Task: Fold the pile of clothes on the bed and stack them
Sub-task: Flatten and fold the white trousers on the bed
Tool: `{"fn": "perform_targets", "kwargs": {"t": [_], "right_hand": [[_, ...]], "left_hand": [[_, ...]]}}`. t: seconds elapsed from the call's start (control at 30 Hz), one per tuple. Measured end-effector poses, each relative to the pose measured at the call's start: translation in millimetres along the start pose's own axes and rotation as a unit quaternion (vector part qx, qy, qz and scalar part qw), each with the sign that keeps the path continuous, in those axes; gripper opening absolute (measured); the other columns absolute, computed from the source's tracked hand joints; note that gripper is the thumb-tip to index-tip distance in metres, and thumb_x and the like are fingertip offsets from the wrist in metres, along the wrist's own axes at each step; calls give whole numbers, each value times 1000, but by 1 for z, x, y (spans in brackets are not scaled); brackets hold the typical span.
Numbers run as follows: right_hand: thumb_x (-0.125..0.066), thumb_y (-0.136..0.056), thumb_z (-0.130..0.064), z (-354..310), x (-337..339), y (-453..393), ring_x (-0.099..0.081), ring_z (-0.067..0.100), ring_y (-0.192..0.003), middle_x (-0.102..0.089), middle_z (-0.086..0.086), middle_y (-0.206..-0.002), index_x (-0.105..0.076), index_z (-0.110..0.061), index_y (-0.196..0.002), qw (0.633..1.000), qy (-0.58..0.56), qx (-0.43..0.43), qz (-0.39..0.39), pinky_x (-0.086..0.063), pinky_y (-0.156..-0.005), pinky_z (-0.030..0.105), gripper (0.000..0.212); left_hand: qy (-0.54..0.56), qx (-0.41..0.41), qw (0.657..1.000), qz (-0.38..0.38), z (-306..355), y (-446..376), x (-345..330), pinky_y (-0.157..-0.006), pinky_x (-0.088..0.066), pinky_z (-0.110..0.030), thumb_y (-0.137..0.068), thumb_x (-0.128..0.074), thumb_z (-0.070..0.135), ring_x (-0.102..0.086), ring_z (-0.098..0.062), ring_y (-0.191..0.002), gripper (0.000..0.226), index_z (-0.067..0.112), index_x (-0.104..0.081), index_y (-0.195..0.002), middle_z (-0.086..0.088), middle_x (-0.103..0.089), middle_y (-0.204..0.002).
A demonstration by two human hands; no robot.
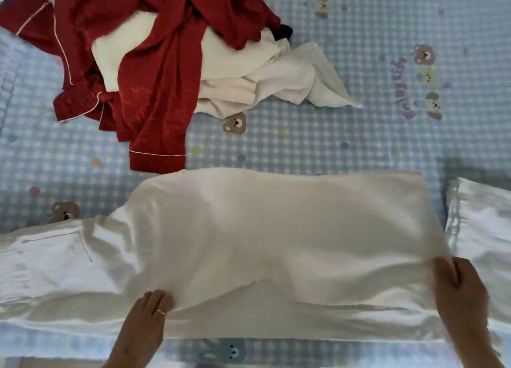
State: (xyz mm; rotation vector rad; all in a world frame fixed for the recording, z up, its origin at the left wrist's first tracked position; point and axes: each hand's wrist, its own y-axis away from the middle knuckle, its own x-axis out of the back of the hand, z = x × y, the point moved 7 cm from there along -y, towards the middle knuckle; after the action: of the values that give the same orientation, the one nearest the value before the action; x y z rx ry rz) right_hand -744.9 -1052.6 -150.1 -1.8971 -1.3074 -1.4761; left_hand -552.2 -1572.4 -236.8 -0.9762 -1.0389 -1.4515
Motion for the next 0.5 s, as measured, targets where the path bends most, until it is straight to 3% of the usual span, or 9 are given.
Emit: {"fn": "perform_targets", "kwargs": {"t": [0.1,0.23,0.37,0.5], "right_hand": [[-39,-77,-50,62,4,-1,-58,44,-80,-62,26,-83,-55,-13,-89,996,40,-77,-22,-45,-73,47,42],[-53,-88,-35,85,-27,-4,-58,46,-81,-63,28,-84,-55,-4,-91,993,42,-77,-81,-42,-70,44,31],[-48,-89,-35,98,-22,-17,-59,44,-77,-63,25,-83,-55,-9,-91,996,38,-46,-60,-42,-68,42,27],[-54,-87,-39,120,-30,-4,-56,37,-73,-63,20,-79,-56,-13,-88,990,29,-65,-124,-45,-69,42,26]], "left_hand": [[-26,-49,998,-21,8,9,-6,-64,-29,-30,-56,-29,3,-39,-22,-75,42,10,-46,-93,-4,-42,-94],[-60,-55,995,-64,11,11,-18,-64,-29,-32,-53,-28,5,-38,-23,-74,41,11,-44,-90,-5,-41,-93],[-80,-36,987,-136,7,19,-18,-66,-31,-33,-49,-28,8,-39,-22,-76,41,15,-46,-85,-4,-39,-91],[-57,1,977,-205,4,33,-20,-51,-47,-27,-38,-53,6,-40,-20,-77,48,14,-47,-85,-4,-41,-92]]}}
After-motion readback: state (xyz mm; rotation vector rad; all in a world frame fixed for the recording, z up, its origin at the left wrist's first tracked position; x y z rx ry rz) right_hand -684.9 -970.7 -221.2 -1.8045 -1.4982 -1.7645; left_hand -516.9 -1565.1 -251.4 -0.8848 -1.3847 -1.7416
